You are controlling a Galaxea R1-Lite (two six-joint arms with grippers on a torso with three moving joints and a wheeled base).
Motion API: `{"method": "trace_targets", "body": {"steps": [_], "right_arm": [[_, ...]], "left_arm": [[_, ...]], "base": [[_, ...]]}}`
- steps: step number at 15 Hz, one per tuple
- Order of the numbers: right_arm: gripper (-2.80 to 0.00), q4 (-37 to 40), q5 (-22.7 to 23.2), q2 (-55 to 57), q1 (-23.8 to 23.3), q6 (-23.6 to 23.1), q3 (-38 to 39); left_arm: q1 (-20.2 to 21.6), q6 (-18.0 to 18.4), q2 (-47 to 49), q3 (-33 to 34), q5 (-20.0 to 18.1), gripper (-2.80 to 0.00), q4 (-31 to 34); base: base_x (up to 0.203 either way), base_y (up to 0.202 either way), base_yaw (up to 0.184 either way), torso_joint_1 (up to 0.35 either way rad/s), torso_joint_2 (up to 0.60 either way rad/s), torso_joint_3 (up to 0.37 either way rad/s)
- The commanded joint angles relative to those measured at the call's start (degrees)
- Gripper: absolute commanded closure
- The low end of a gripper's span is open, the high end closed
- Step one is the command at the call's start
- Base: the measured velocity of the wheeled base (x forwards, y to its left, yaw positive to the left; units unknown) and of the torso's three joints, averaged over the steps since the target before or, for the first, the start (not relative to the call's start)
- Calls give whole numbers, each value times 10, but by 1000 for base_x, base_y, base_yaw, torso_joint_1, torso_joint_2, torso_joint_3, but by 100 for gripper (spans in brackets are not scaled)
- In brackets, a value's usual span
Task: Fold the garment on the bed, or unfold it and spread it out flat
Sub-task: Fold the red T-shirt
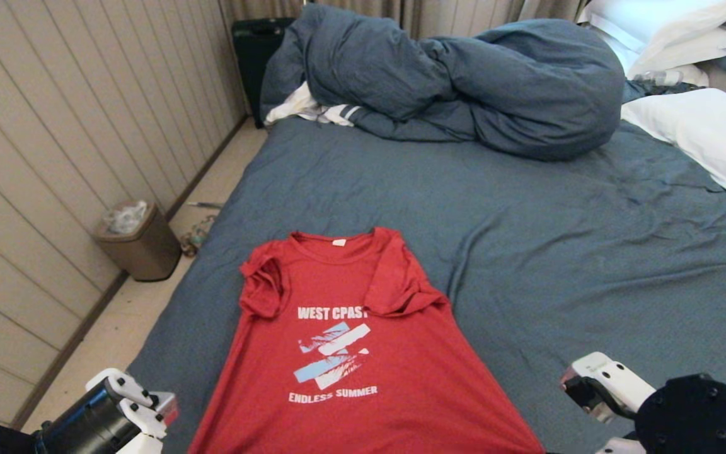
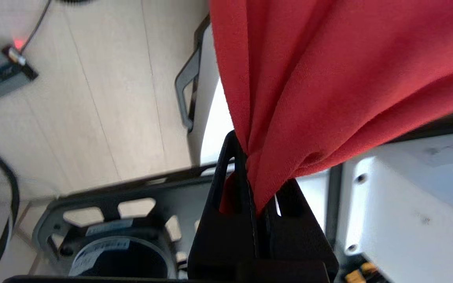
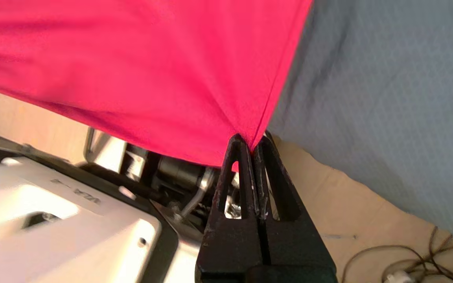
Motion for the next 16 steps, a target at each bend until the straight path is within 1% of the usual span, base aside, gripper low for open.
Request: {"method": "trace_targets", "body": {"steps": [1,2,3,4,7,9,11,13,16], "right_arm": [[0,0,-2,5,-1,0,-19],[0,0,-2,8,-4,-1,-38],[0,0,-4,13,-9,-4,-63],[0,0,-5,21,-22,-10,-90],[0,-4,-6,65,-106,-46,-184],[0,-3,-6,109,-157,-64,-244],[0,-4,-2,158,-186,-73,-281],[0,-5,-1,204,-196,-71,-306],[0,-7,0,262,-216,-69,-360]], "left_arm": [[4,-1,-3,-22,3,0,1],[25,5,-4,-49,6,0,3],[61,27,-2,-86,6,0,7],[90,56,3,-124,5,0,15],[159,105,38,-249,3,0,49],[193,136,74,-311,0,0,63],[210,151,126,-353,-1,0,66],[228,156,178,-393,-4,0,62],[253,159,256,-467,-23,0,55]], "base": [[0,0,0,0,0,0],[0,0,0,0,0,0],[0,0,0,0,0,0],[0,0,0,0,0,0],[0,0,0,0,0,0],[0,0,0,0,0,0],[0,0,0,0,0,0],[0,0,0,0,0,0],[0,0,0,0,0,0]]}}
